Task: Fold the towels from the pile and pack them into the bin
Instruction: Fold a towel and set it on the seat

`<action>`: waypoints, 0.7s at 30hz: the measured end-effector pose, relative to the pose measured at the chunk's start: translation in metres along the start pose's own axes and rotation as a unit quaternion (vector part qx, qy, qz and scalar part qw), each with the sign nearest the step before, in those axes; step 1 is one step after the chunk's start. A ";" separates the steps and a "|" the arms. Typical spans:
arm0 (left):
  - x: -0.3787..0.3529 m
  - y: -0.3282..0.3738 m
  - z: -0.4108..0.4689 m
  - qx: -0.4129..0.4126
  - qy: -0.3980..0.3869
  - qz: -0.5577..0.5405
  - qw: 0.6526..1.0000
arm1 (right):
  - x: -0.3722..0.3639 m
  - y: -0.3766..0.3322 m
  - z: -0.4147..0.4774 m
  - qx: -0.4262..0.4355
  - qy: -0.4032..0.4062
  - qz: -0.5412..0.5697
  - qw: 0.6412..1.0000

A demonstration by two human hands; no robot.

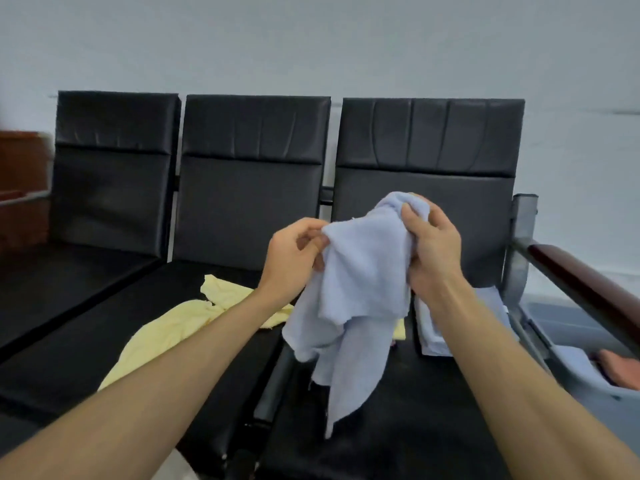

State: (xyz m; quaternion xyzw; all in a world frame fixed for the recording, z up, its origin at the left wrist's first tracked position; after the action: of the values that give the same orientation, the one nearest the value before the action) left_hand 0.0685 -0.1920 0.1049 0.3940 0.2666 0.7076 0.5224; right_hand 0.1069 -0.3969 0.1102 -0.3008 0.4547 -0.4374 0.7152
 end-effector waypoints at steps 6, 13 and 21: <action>-0.040 0.017 0.020 0.051 -0.049 0.053 0.996 | 0.050 -0.020 -0.021 -0.057 0.107 -0.073 0.990; -0.073 -0.060 0.010 0.207 -0.085 0.157 0.962 | 0.122 0.029 -0.048 -0.265 0.016 -0.381 0.886; -0.113 -0.130 -0.062 0.261 -0.245 0.237 0.903 | 0.151 0.088 -0.089 -0.443 -0.157 -0.555 0.686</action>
State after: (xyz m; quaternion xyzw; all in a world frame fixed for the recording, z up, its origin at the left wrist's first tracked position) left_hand 0.1013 -0.2564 -0.0630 0.7289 0.2036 0.5967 0.2668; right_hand 0.0877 -0.4976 -0.0571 -0.8445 0.2269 -0.4480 0.1862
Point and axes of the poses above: each hand's wrist, its own z-axis towards the middle knuckle, its own x-axis out of the back of the hand, y = z × x, the point moved 7 cm from there along z, towards the middle knuckle, and after that the axes turned 10 degrees about -y, right-handed, at the moved point
